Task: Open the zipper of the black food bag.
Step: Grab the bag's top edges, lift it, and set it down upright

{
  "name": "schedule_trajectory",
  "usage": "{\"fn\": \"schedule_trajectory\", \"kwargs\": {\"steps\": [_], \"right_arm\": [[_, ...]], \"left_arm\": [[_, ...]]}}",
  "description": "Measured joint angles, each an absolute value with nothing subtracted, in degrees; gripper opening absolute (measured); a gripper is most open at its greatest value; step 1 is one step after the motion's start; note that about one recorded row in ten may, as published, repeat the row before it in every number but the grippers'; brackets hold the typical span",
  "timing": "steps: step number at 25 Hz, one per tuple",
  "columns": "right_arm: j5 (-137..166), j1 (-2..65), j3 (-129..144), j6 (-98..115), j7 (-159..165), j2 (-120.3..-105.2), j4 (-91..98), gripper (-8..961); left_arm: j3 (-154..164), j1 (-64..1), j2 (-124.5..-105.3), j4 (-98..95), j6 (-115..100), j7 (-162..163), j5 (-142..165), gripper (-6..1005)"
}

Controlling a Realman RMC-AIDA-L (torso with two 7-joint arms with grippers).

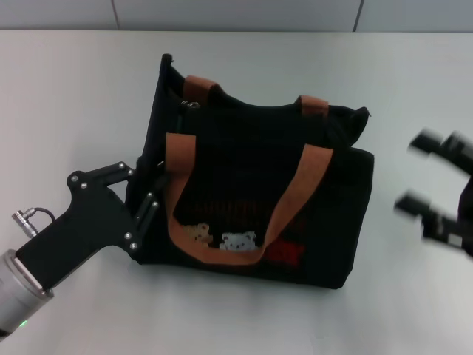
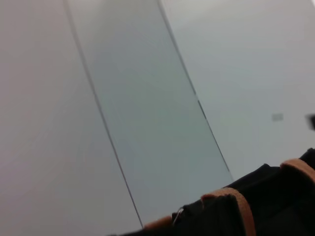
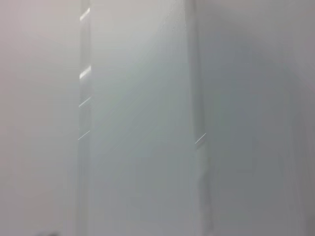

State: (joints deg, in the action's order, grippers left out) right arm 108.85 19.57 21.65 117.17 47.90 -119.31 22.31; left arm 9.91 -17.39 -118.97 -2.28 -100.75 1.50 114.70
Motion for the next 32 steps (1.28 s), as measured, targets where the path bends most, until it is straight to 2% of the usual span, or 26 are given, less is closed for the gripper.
{"fn": "schedule_trajectory", "kwargs": {"steps": [3,10,16,28,30,32], "right_arm": [[99.98,19.8,21.64,113.73,45.4,-119.41,16.86,834],[97.18,23.44,25.59,104.05,46.05,-119.55,13.34,833],[98.21,25.97,39.85,97.36,46.35,-119.48,14.2,833],[95.96,34.8,48.55,80.06,45.65,-119.91,10.38,833],[95.46,34.21,48.54,80.19,44.31,-119.91,10.13,833],[94.34,30.85,46.49,84.03,41.09,-119.86,9.96,833]], "left_arm": [[8.45,-18.47,-119.01,-0.91,-101.39,-6.24,114.71,189],[6.82,-23.97,-118.97,-0.8,-106.06,-23.7,114.86,165],[7.05,-28.86,-118.92,-1.34,-108.81,-33.32,115.36,166],[8.01,-31.36,-119.13,1.96,-108.0,-41.51,117.07,155],[8.03,-30.97,-119.14,2.32,-107.54,-41.79,117.3,155],[8.05,-30.39,-119.18,2.7,-107.34,-42.12,117.41,155]]}}
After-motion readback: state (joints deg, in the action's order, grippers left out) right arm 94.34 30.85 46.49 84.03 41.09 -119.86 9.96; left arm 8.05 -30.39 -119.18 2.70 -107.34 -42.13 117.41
